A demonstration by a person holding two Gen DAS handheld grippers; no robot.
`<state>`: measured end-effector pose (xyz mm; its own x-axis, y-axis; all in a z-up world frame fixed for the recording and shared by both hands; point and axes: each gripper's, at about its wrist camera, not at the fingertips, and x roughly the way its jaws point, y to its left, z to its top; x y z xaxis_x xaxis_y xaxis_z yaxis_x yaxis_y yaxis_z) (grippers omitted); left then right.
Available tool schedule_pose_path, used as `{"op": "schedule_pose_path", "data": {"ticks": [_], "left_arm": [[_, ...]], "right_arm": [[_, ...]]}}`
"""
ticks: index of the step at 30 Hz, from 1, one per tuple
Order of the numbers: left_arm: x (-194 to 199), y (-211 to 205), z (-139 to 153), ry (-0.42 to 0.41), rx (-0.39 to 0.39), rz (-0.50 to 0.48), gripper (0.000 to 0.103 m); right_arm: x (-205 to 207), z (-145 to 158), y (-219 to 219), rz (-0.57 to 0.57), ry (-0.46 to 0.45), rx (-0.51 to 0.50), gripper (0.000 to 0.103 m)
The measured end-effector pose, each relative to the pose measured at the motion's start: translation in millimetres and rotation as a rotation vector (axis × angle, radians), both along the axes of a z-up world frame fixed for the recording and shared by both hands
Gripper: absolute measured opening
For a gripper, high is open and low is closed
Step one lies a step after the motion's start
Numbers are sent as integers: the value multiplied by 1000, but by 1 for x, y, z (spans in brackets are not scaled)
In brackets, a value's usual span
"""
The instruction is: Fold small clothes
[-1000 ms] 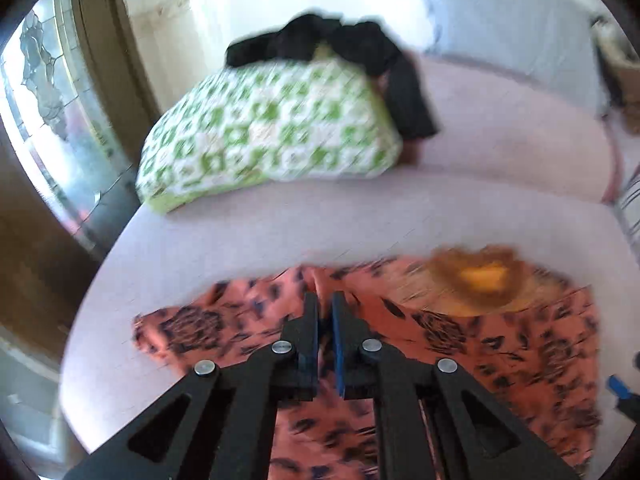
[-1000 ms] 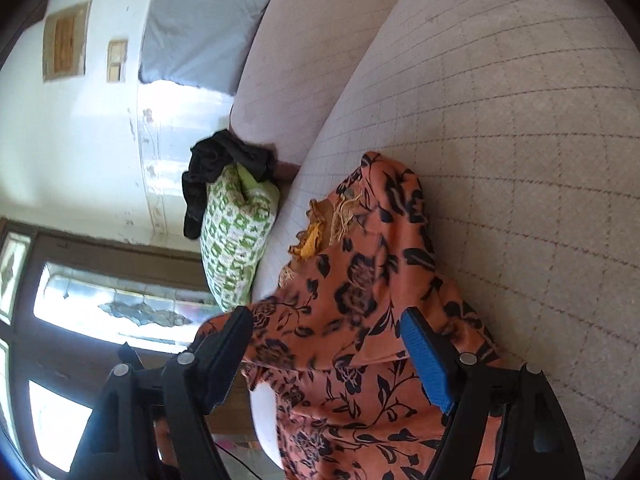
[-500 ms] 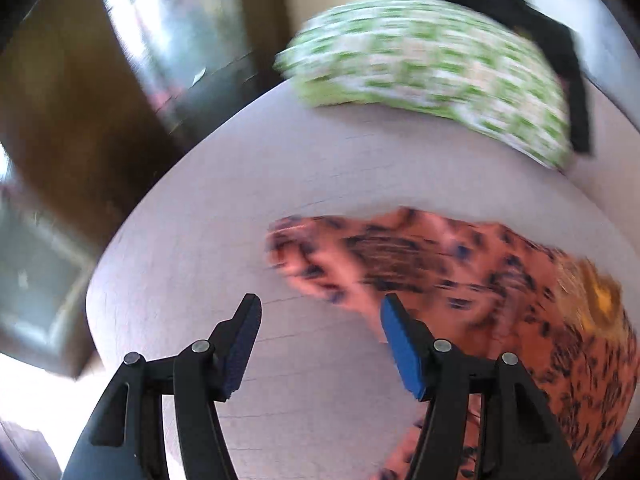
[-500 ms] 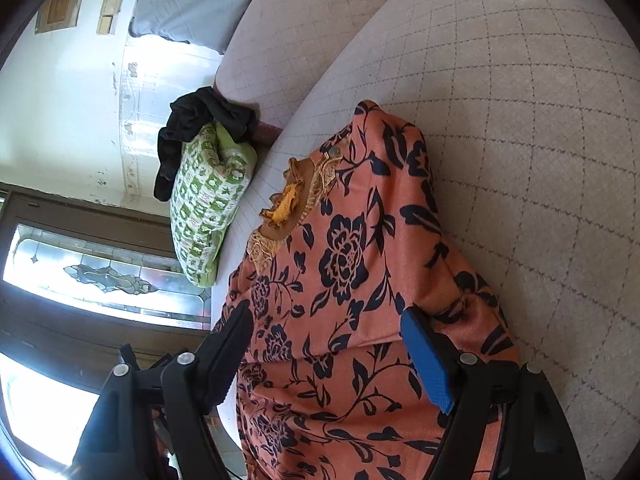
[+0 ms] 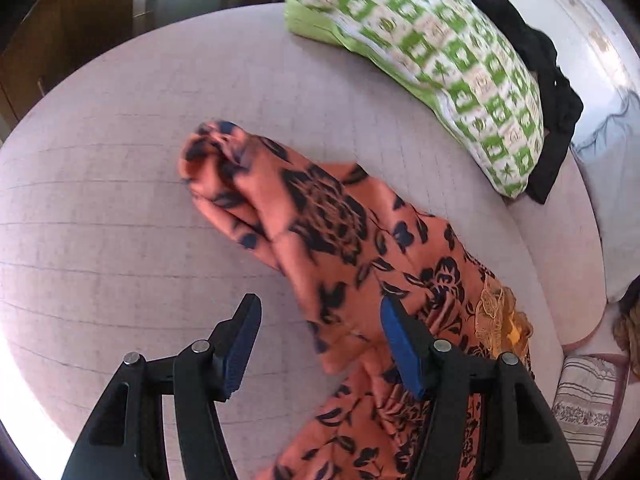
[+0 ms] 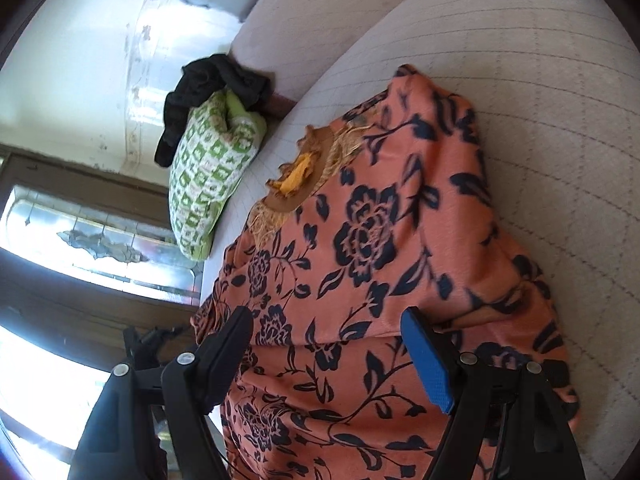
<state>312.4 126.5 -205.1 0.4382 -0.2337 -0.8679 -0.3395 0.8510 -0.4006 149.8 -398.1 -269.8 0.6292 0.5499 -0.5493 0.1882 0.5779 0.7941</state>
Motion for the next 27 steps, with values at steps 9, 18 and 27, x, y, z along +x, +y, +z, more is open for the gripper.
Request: {"op": "schedule_pose_path", "data": {"ticks": [9,18,27], "left_arm": [[13,-8,-17,2,-54,35,9],[6,-33,57,-92,-110,-73,7],[-2,-132,157,-271,-197,-273,7]], "right_arm": [[6,5,20,44,8,-199,42],[10,2,21,37,15,-214,42],[3,11,11,-2,-9,-186,42]]}}
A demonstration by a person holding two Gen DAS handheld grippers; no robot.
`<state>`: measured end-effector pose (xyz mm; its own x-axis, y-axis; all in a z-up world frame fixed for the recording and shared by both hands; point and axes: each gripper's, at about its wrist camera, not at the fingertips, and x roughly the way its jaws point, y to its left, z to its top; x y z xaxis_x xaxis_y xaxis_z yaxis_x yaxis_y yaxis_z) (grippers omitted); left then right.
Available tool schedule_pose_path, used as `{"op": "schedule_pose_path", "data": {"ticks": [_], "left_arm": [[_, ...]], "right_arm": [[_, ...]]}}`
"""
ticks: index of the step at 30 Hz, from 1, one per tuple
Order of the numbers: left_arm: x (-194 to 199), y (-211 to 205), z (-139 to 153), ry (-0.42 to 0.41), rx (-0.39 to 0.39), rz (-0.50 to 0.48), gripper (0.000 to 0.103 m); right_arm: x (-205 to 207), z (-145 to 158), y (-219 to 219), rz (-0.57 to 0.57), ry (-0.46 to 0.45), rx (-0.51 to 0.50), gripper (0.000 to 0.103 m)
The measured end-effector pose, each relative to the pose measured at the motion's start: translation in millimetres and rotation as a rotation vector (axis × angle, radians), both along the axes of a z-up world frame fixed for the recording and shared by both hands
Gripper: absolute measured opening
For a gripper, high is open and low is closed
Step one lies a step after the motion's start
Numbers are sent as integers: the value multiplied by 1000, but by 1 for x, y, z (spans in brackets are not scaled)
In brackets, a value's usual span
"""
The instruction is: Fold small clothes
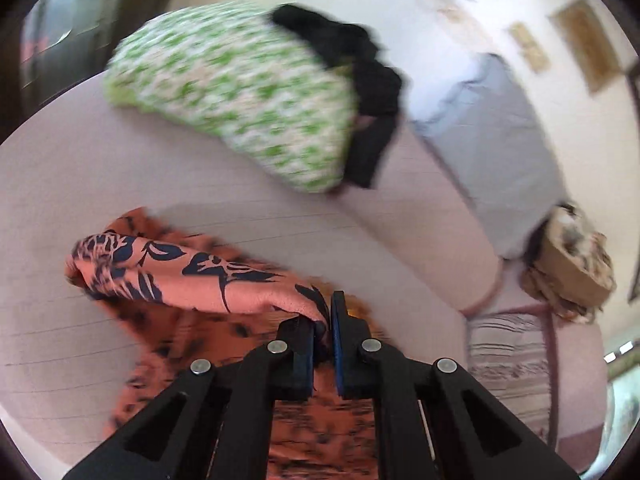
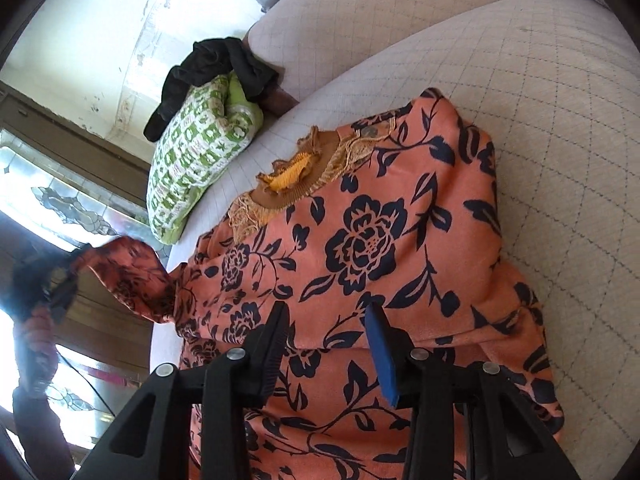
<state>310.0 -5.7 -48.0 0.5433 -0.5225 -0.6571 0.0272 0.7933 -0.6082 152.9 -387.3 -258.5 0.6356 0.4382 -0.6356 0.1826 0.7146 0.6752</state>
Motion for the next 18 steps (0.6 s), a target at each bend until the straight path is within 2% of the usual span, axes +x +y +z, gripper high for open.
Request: {"op": "schedule_pose_path", "data": {"ticks": [3,5,10,11,13,14,15,16,18], "left_arm": [[-6,-47,18,-36,-31,-83,7],[-11,-74,20,-46,-53,-127,7],[-31,-152,-11,20,-134,-261,7],[-38,-168,-22,43,-149,-292,10],[-49,-200,-48,120,-152,-372,32],[-51,-210,-59,157,-140,-408,47],[-53,-218,-69,191,-118,-440,51],[-56,-220,-76,205,-99,-457,51],[-57,-209,-80,193,-73,-457,51]], "right_arm": [[-1,3,-4,-16,-6,7,42],[-2,4,-9,-33,-10,15,42],[-7,8,-37,-131,-14,54,42],[-9,8,-46,-162,-11,70,42],[-12,4,-64,-217,9,133,43],[-15,-1,-74,-244,27,190,48],[-18,-7,-83,-267,34,260,54],[-22,-13,-93,-294,34,341,66],[-28,-20,-104,-327,40,420,69]]}}
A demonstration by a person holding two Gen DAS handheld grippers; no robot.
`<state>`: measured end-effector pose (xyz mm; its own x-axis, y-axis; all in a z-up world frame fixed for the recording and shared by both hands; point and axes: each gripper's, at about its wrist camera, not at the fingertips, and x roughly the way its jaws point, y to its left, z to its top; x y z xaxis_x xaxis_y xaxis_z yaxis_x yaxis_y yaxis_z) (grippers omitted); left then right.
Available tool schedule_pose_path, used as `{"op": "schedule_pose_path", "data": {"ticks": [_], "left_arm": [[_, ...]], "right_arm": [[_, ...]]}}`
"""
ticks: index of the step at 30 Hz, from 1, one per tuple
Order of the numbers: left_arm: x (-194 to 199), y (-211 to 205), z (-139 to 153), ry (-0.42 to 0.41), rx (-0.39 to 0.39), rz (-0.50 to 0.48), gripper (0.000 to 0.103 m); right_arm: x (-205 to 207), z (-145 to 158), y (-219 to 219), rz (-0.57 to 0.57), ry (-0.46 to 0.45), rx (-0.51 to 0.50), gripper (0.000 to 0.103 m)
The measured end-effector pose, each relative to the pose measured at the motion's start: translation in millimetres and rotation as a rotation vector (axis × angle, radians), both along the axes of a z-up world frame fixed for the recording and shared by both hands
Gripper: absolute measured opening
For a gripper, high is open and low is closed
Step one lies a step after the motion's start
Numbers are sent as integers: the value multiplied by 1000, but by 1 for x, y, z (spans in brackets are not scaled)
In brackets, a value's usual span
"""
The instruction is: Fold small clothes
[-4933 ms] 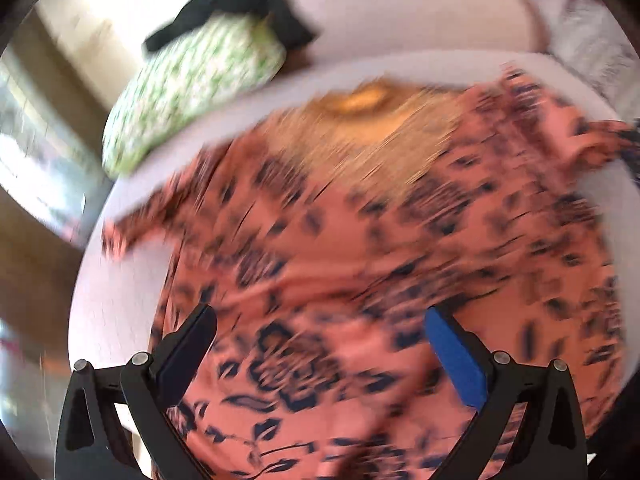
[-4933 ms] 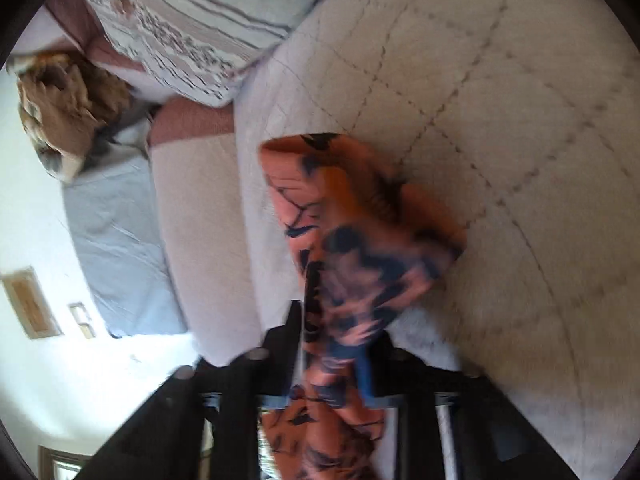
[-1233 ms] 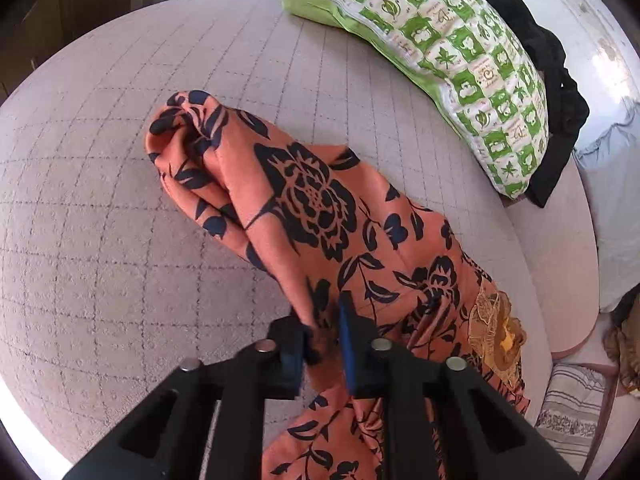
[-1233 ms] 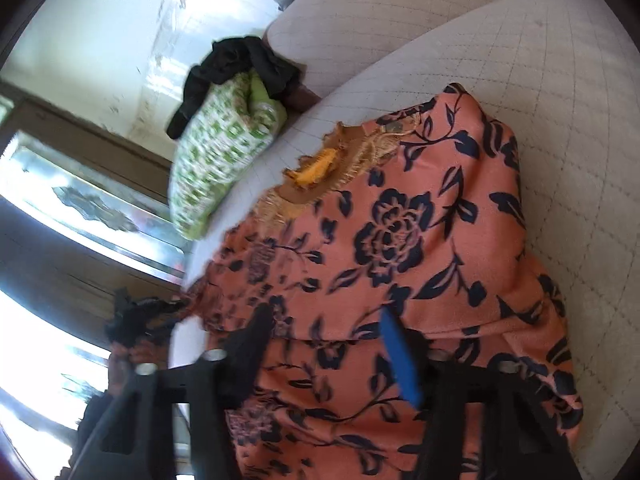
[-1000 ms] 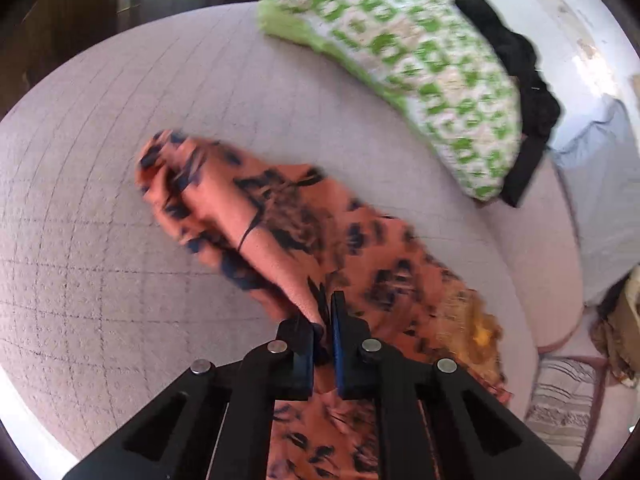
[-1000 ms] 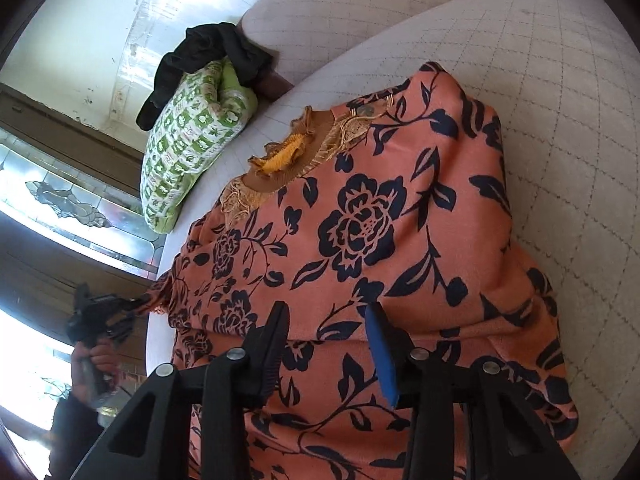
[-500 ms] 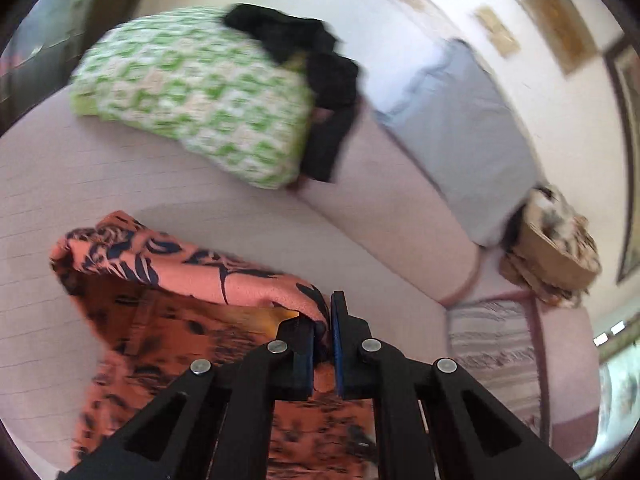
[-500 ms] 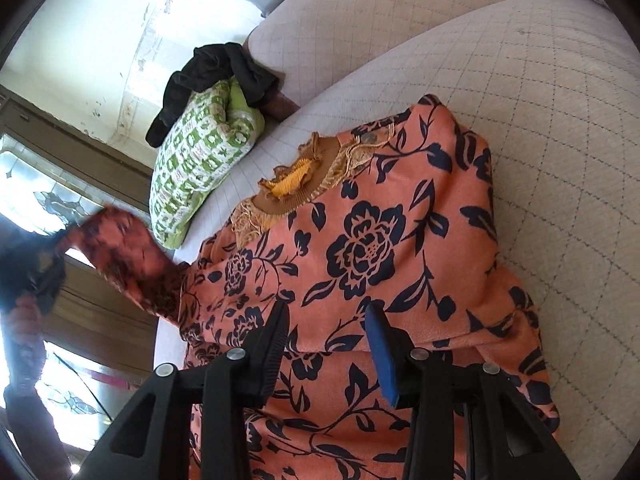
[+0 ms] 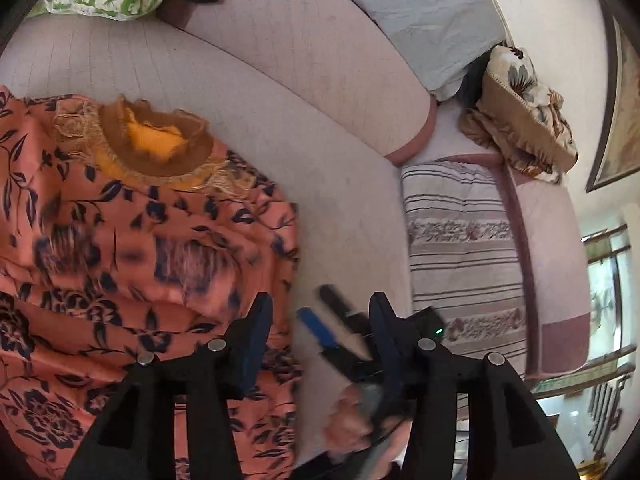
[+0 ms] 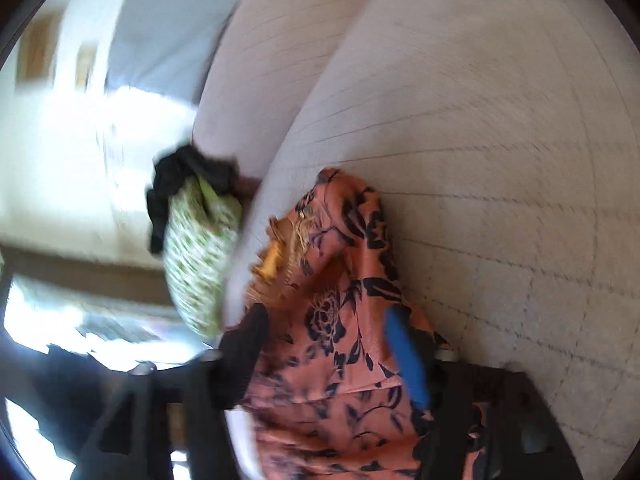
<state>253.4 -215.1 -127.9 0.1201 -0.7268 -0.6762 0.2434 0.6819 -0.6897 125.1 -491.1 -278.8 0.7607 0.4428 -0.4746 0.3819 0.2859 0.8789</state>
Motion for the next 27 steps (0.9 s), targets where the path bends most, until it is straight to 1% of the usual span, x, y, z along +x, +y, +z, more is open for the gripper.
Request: {"op": "schedule_pose_path", "data": {"ticks": [2,4,5,6,10,13,15,16,18,20,21,22,23,25,27], "left_arm": [[2,20,2,-26,21,25,55],[7,49,5,-71,62,77,58],[7,61,6,-95,93,104,59],[11,80,7,-126,146,142,59],[27,140,-6,-177,306,266,59],[40,179,-21,-174,402,355,59],[47,200,-32,-159,432,401,59],[49,209,-38,-152,449,421,59],[51,221,-47,-140,477,441,59],[54,227,-57,-126,508,439,59],[55,228,-63,-116,526,434,59],[55,230,-69,-105,542,427,59],[56,230,-74,-95,552,421,59],[56,231,-80,-82,558,420,59],[55,231,-83,-78,559,422,59]], "right_arm": [[-1,-1,-4,-2,0,27,69],[1,1,-3,10,-10,27,69],[4,4,2,31,-20,19,69],[4,5,4,47,-27,13,69],[17,10,25,119,-35,-37,69],[32,2,33,131,-7,-75,67],[43,-7,38,133,27,-102,66],[47,-11,41,135,37,-111,64],[56,-13,50,148,52,-162,56],[60,-9,59,183,59,-242,32],[62,-6,65,200,55,-276,26],[60,-1,67,199,46,-313,15],[57,8,69,184,25,-363,10],[49,30,68,143,-24,-467,8],[39,50,63,87,-53,-563,5]]}}
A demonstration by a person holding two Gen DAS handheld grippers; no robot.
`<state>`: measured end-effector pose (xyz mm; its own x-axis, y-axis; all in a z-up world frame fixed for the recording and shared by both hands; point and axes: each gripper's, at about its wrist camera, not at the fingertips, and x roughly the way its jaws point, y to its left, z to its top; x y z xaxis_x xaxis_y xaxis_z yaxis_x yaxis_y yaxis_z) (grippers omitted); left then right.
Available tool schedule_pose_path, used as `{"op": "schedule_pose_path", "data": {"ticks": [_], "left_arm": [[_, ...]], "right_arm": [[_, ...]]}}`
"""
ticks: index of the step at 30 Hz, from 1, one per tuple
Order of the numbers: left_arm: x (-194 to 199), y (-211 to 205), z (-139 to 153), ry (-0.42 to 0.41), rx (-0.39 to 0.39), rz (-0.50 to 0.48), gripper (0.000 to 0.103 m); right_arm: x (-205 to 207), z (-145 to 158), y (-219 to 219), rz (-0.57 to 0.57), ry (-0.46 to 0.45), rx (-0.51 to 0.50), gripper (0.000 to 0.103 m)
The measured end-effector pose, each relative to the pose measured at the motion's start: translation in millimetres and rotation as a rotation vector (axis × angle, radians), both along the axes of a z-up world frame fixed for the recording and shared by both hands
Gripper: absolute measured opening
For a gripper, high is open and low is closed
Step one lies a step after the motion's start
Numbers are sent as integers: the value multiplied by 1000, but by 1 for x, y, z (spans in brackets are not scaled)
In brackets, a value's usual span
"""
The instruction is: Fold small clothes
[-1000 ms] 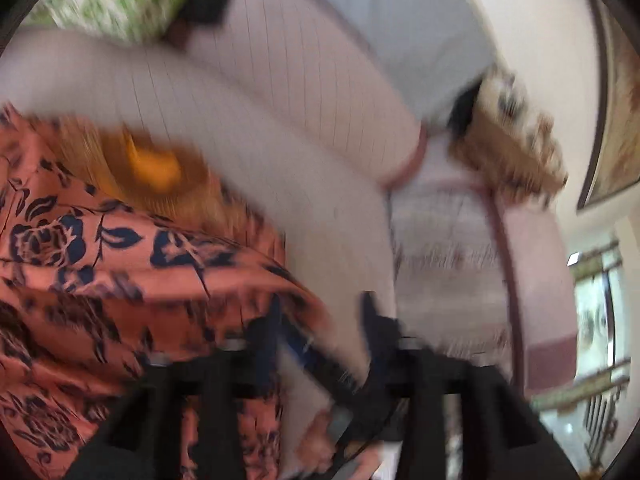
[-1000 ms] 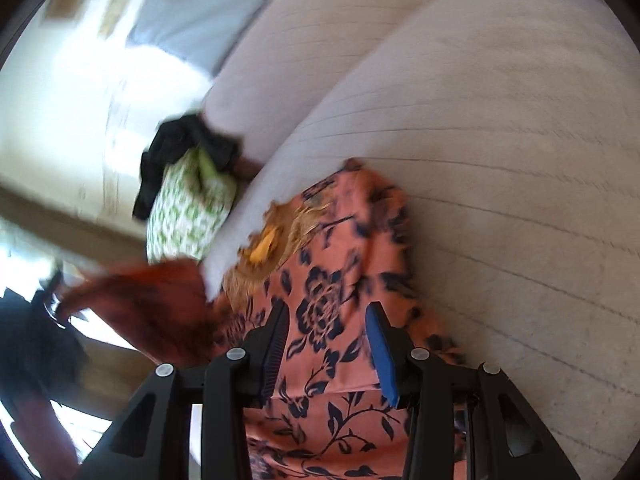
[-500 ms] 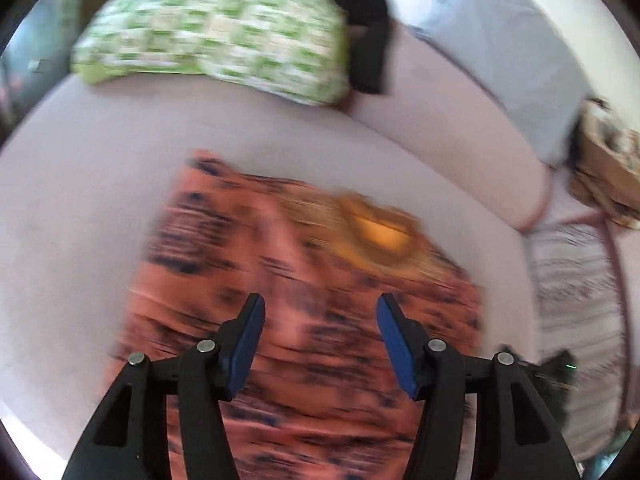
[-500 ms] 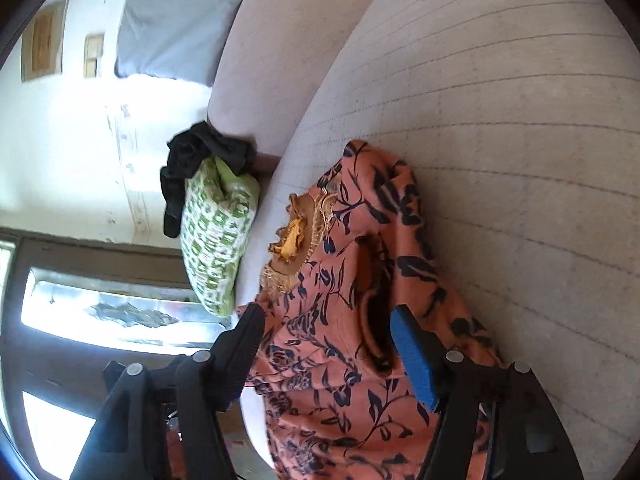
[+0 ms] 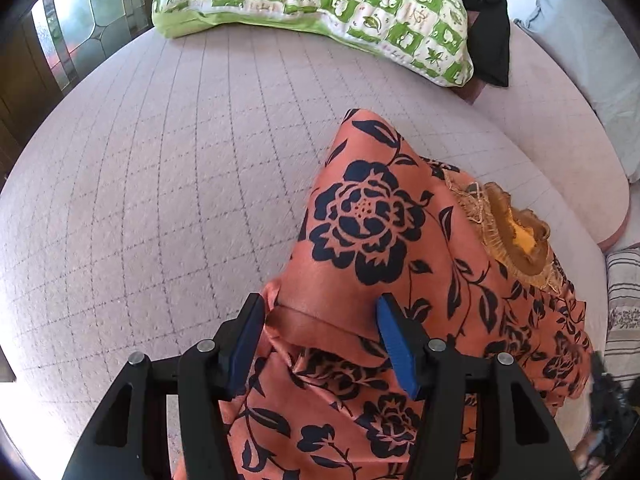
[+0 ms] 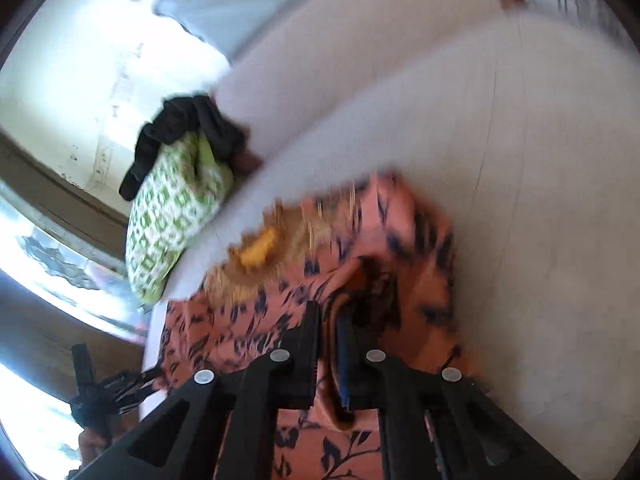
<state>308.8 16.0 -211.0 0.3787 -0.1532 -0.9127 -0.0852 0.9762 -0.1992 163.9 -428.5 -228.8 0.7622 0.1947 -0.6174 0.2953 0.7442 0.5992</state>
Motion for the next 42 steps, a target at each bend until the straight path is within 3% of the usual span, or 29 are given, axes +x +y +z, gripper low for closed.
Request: {"op": "schedule_pose_path", "data": {"ticks": [2,4,6,8,10,12,13,14,16,18,20,22,24,27,29,30,34,37,39,42], "left_arm": [[2,-3,-3,7,24,-2,59],[5,-7,-5,19,49,-4,59],[7,-14,1,8,68,-7,59],[9,-22,13,-45,80,-15,59],[8,-30,26,-101,89,-30,59],[11,-37,34,-133,100,-47,59],[15,-41,35,-141,106,-62,60],[18,-44,35,-145,113,-75,60],[26,-50,32,-155,133,-91,60],[35,-54,24,-156,163,-95,60],[39,-52,13,-128,183,-92,60],[45,-50,-3,-85,202,-93,60],[48,-47,-18,-42,238,-102,71],[50,-37,-31,-9,192,-97,74],[49,-32,-30,-4,172,-92,74],[49,-32,-28,-6,175,-95,74],[46,-38,-12,-57,204,-98,74],[41,-45,5,-116,192,-96,74],[39,-52,11,-146,174,-101,74],[43,-73,2,-126,221,-136,74]], "right_arm": [[-1,6,-7,-47,23,-78,3],[8,-10,-15,-52,145,-105,3],[5,-31,-26,-64,196,-7,4],[5,-33,-29,-14,152,146,8],[6,-24,-26,16,130,177,9],[5,-20,-25,27,83,178,30],[5,-22,-25,33,80,196,65],[6,-26,-26,32,78,233,87],[1,-32,-33,11,33,309,86],[4,-35,-33,44,31,353,80],[12,-40,-29,73,38,381,63],[24,-48,-19,82,94,355,58],[34,-59,-9,83,155,307,54],[44,-65,3,94,181,234,32],[45,-60,8,108,152,223,10],[43,-54,10,105,114,207,7],[22,-7,17,73,-41,14,6],[11,8,12,-3,-76,-84,6],[11,-3,-3,-29,-8,-57,6],[32,-51,-17,85,194,168,10]]}}
